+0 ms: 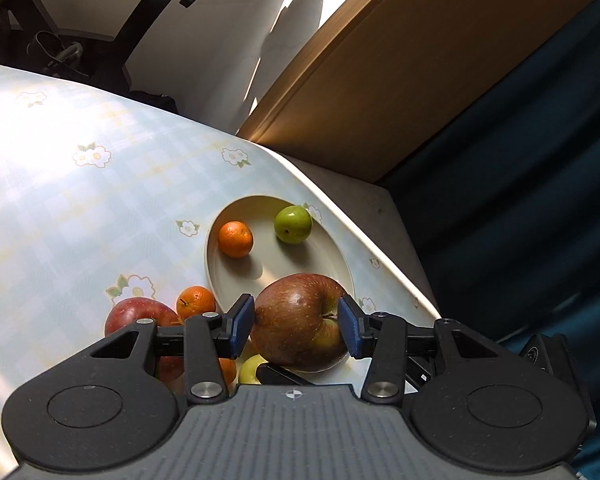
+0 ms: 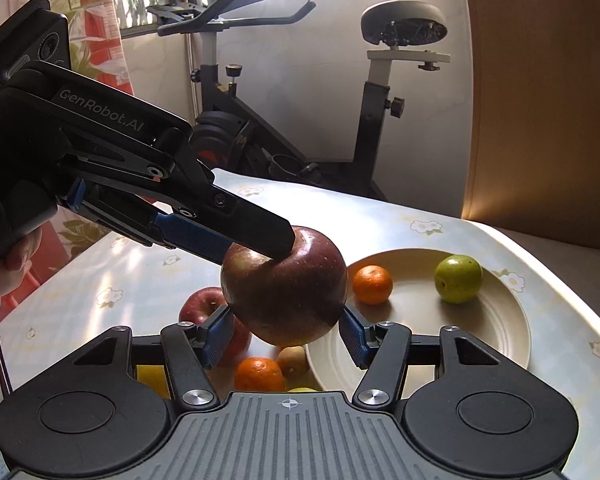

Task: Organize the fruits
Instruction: 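Carry the red apple onto the cream plate and open the left gripper, then move both grippers back down toward the fruit pile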

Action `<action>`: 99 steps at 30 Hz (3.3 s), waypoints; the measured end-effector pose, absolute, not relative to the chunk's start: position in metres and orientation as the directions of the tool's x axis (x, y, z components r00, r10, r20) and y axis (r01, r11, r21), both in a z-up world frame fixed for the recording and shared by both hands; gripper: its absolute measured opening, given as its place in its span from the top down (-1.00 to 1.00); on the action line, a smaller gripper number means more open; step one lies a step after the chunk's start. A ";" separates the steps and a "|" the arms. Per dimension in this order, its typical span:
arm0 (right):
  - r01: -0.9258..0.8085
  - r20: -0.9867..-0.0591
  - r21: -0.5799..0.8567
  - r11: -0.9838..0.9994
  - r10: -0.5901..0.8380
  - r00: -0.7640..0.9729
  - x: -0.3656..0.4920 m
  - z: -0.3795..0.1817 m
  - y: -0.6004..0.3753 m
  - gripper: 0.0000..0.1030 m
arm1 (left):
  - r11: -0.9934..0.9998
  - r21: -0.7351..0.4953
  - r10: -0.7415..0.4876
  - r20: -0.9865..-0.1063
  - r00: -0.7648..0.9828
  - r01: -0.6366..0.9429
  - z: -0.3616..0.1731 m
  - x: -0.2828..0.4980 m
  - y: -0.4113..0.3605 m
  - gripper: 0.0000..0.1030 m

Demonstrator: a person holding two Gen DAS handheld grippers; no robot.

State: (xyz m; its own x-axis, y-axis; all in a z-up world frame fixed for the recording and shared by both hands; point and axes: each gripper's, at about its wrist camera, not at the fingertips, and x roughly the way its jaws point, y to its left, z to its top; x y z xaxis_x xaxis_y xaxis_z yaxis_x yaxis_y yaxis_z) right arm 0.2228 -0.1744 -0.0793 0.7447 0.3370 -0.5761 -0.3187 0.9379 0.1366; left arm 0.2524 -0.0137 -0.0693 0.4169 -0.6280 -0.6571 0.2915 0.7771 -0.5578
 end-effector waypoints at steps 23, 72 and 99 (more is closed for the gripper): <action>-0.297 -0.649 0.136 0.945 0.312 0.694 0.304 -0.140 -0.198 -0.05 | 0.836 -0.520 -0.547 -0.760 0.352 0.176 -0.119 0.338 -0.031 0.08; -0.116 -0.457 0.221 0.968 0.208 0.865 0.172 -0.100 -0.193 -0.23 | 0.928 -0.246 -0.367 -0.721 0.588 0.278 -0.053 0.220 0.022 0.12; -0.113 -0.520 0.163 0.980 0.182 0.835 0.117 -0.140 -0.193 0.00 | 0.923 -0.299 -0.386 -0.711 0.588 0.243 -0.075 0.165 0.028 0.12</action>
State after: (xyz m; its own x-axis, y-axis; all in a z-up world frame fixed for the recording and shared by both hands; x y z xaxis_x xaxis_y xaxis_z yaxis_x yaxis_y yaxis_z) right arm 0.1173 -0.1926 -0.1396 0.8346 0.1824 -0.5198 -0.1129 0.9802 0.1626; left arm 0.1648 0.0283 -0.0749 0.5876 -0.3857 -0.7114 0.2433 0.9226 -0.2992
